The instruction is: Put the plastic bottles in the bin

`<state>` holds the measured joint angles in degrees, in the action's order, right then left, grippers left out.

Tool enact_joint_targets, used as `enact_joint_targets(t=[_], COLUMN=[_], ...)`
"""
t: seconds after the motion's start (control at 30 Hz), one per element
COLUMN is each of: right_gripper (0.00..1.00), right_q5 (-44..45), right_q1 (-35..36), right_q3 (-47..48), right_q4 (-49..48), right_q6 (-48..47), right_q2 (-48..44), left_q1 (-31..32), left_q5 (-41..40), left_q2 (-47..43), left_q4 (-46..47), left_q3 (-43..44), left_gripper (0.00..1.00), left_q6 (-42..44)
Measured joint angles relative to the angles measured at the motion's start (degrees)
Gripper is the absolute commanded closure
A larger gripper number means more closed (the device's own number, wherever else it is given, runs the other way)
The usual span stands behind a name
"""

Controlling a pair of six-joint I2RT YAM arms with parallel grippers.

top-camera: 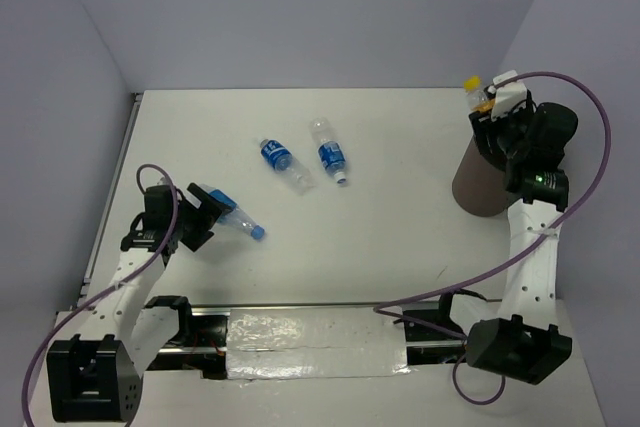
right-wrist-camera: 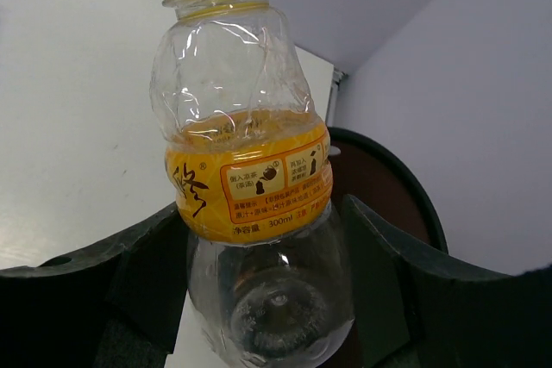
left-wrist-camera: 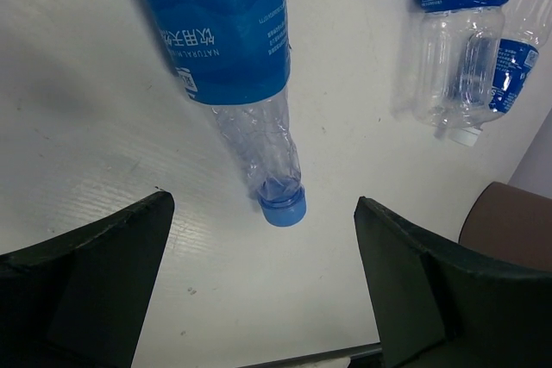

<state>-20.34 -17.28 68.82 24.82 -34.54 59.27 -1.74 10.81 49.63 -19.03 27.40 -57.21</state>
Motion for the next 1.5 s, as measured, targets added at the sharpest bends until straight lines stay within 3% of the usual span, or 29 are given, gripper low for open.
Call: enact_joint_targets(t=[0.17, 0.3, 0.37, 0.43, 0.47, 0.5, 0.6, 0.77, 0.93, 1.07, 1.2, 1.33, 1.5], right_gripper=[0.74, 0.71, 0.64, 0.51, 0.44, 0.28, 0.04, 0.0, 0.0, 0.0, 0.0, 0.0, 0.0], right_q5=[5.3, 7.1, 7.9, 8.3, 8.3, 8.3, 7.6, 3.9, -4.8, -10.6, -13.1, -14.9, -18.2], right_q1=[-2.1, -7.6, -10.2, -11.6, -11.9, -11.9, -11.9, -11.8, -11.3, -5.6, 7.8, 19.5, 28.1], right_q3=[-3.3, -1.2, 0.7, 1.0, 1.0, 1.0, 1.0, 1.8, 7.4, 12.9, 14.0, 11.1, 9.4], right_q4=[-4.3, -6.2, -6.3, -6.3, -6.0, -5.9, -5.7, -3.4, 2.9, 8.9, 14.0, 15.5, 17.0], right_q6=[5.8, 10.2, 11.5, 12.0, 12.1, 12.2, 12.4, 11.3, 6.2, -0.2, -5.7, -6.6, -3.7], right_q2=[0.9, 5.9, 9.6, 12.1, 13.2, 13.8, 15.3, 15.9, 15.4, 13.6, 11.3, 9.8, 10.6], left_q1=[0.0, 0.0, 0.0, 0.0, 0.0, 0.0, 0.0, 0.0, 0.0, 0.0, 0.0, 0.0, 0.0], left_q5=[0.0, 0.0, 0.0, 0.2, 0.3, 0.4, 0.4, 0.4, -1.0, -4.3, -7.6, -8.8, -9.3], left_q2=[2.1, 2.2, 2.2, 2.2, 2.2, 2.2, 2.2, 2.1, 2.3, 5.4, 11.5, 19.3, 29.9], left_q4=[0.2, 1.2, 1.3, 1.7, 1.8, 2.0, 2.2, 1.8, 0.9, -2.0, -3.5, -3.0, -1.1], left_q3=[1.7, 2.3, 2.3, 2.3, 2.3, 2.3, 2.3, 2.3, 2.3, 4.3, 8.0, 11.6, 14.5], left_gripper=[0.01, 0.01, 0.01, 0.01, 0.0, 0.01, 0.01, 0.01, 0.08, 0.07, 0.05, 0.04, 0.06], left_q6=[0.2, 0.2, 0.2, 0.1, 0.1, 0.1, 0.1, 0.1, -0.6, -3.1, -5.1, -6.4, -6.3])
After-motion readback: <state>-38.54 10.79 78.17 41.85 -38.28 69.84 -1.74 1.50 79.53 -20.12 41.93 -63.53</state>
